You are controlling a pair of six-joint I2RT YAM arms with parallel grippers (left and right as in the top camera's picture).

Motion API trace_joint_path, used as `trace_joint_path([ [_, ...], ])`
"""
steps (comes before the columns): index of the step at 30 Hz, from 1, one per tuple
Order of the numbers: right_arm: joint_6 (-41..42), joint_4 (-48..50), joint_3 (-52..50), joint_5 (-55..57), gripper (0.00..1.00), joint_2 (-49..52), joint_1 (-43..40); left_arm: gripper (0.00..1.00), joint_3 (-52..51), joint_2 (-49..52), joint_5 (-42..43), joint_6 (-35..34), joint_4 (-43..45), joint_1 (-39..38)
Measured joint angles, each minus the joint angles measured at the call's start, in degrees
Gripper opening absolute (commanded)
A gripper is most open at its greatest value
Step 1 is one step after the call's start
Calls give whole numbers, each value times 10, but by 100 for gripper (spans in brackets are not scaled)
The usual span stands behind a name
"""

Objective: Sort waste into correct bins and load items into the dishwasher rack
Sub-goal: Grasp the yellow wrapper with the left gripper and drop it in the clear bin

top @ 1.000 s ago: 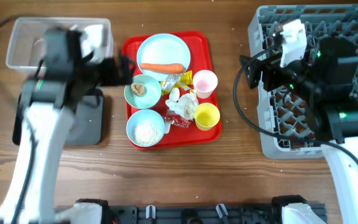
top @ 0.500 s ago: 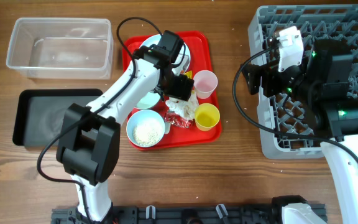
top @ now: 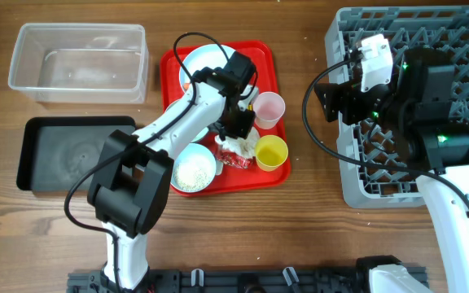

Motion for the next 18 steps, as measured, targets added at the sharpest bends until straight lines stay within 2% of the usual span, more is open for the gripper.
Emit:
trace_joint_path([
  [4, 0, 0, 0, 0, 90, 0, 0, 4, 84, -17, 0, -7, -64, 32],
  [8, 0, 0, 0, 2, 90, 0, 0, 4, 115, -90, 0, -15, -58, 93],
  [18, 0, 0, 0, 2, 88, 0, 0, 4, 118, -99, -40, -78, 113, 332],
])
